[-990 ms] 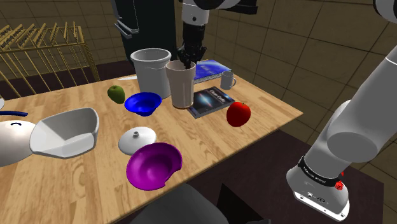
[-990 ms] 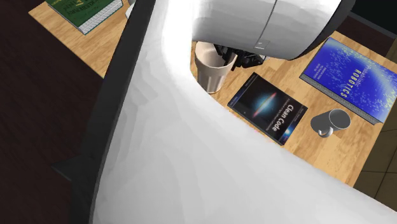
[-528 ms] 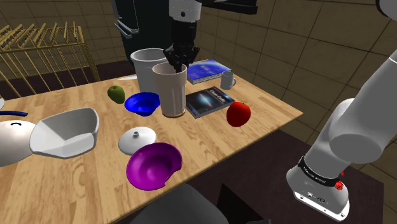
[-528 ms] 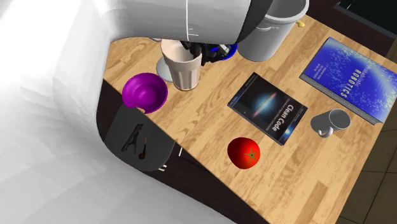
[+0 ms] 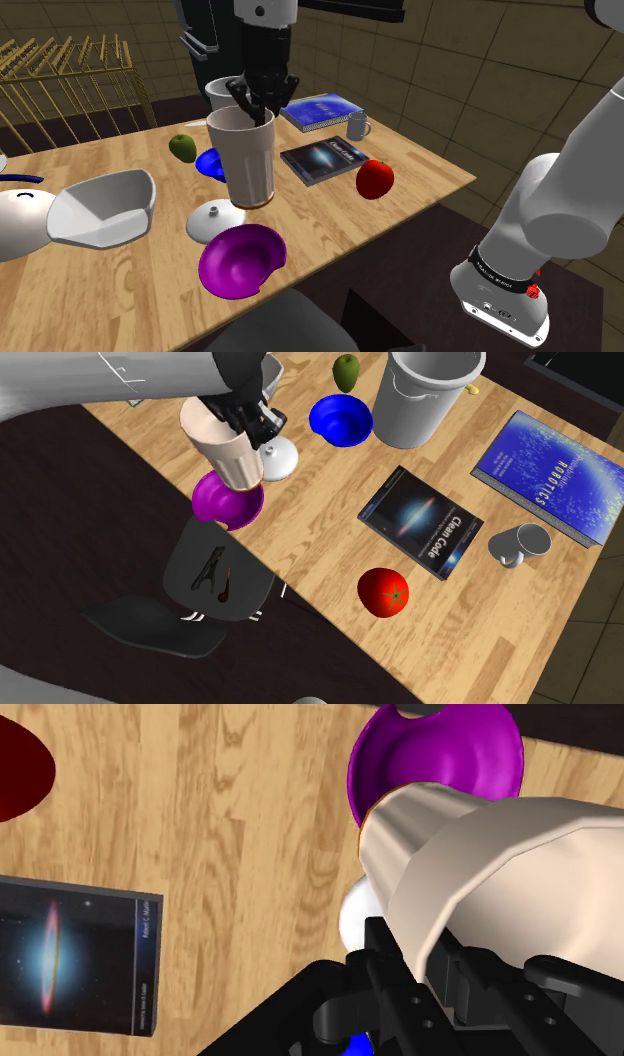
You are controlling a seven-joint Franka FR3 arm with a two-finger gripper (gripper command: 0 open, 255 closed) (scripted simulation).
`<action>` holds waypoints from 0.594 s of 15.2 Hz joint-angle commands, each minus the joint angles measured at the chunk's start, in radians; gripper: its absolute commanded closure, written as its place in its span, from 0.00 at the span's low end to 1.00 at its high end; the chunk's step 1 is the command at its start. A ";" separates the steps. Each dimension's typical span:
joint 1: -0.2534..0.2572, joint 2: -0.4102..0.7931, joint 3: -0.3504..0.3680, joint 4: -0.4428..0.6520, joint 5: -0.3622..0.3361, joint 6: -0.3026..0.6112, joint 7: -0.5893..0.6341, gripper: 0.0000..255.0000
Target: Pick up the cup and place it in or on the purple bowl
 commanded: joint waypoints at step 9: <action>0.066 0.044 0.083 0.037 -0.030 0.010 0.155 1.00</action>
